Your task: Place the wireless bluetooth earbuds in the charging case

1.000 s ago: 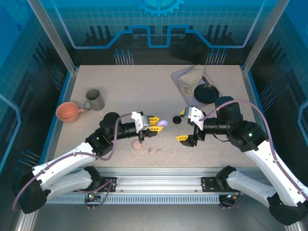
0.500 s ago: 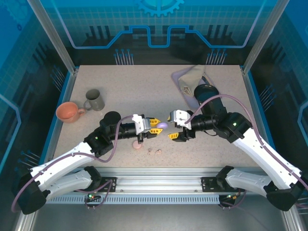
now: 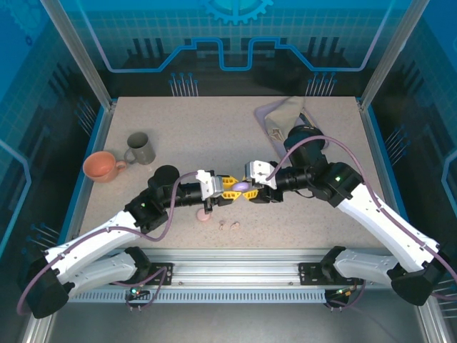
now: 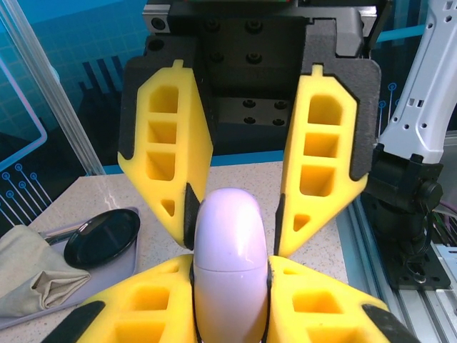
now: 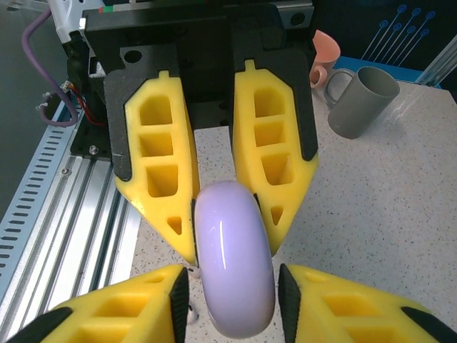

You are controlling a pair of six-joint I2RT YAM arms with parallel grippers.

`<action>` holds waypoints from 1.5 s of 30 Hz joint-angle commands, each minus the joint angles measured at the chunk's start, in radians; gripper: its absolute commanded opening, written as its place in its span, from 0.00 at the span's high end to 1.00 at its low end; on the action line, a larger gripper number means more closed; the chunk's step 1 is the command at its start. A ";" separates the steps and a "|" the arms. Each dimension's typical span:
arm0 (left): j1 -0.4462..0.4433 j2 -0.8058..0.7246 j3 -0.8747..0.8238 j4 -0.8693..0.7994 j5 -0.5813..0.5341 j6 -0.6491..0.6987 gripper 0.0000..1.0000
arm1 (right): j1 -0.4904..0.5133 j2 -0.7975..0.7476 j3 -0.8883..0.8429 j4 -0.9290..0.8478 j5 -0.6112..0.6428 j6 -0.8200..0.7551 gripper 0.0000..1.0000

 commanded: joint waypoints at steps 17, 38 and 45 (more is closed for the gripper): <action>-0.009 -0.012 0.020 0.007 -0.022 0.008 0.58 | -0.020 -0.016 -0.002 -0.030 0.028 0.017 0.71; -0.008 -0.365 -0.125 -0.162 -0.431 -0.081 0.29 | -0.139 0.560 0.120 -0.243 0.009 0.354 0.71; -0.007 -0.381 -0.114 -0.215 -0.422 -0.079 0.29 | -0.175 0.860 0.240 -0.329 -0.059 0.357 0.72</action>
